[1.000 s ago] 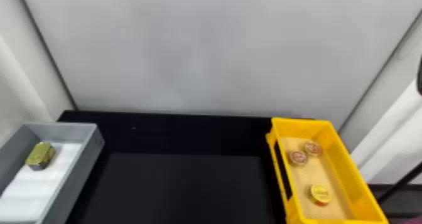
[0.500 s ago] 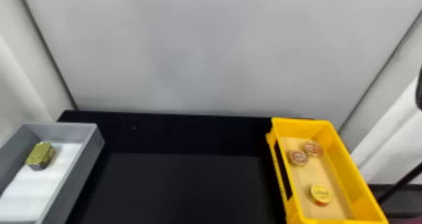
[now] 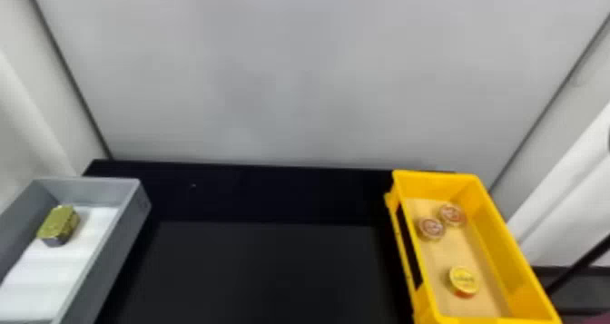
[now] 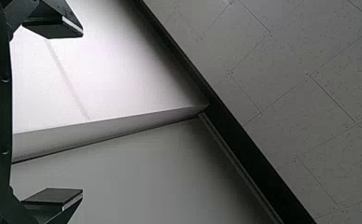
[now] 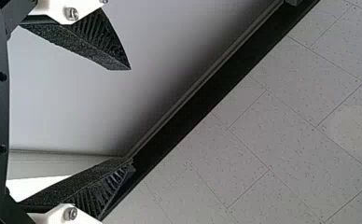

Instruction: Pick up the round yellow can and place it in the yellow rectangular box

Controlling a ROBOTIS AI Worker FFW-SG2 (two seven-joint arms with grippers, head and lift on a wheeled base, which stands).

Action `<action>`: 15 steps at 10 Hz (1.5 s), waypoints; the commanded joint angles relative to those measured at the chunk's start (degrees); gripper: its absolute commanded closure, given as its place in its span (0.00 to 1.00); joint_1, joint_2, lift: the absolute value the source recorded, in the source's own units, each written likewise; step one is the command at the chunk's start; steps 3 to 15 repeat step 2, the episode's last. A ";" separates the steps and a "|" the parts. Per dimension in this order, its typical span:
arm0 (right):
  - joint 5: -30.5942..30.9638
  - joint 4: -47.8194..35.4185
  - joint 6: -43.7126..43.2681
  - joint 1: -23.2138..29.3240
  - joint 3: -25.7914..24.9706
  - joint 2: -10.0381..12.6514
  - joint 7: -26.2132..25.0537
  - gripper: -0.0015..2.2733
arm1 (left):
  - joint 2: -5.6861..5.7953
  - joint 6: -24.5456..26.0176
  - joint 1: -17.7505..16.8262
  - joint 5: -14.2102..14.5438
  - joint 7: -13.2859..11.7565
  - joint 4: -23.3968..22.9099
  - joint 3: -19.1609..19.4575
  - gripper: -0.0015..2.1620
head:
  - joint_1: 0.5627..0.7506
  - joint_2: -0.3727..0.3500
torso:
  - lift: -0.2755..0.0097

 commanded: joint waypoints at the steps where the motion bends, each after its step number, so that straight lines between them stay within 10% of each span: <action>1: 0.06 -0.11 -0.09 0.60 -0.23 0.23 -0.16 0.04 | 0.34 0.72 -0.07 -0.59 0.08 -0.37 -0.43 0.04 | 0.70 0.41 | 0.96; 15: -0.03 -0.02 -0.44 0.69 -0.23 0.23 -0.33 0.04 | 0.51 0.98 -0.34 -0.85 0.26 -0.37 -0.87 0.04 | 0.70 0.41 | 0.96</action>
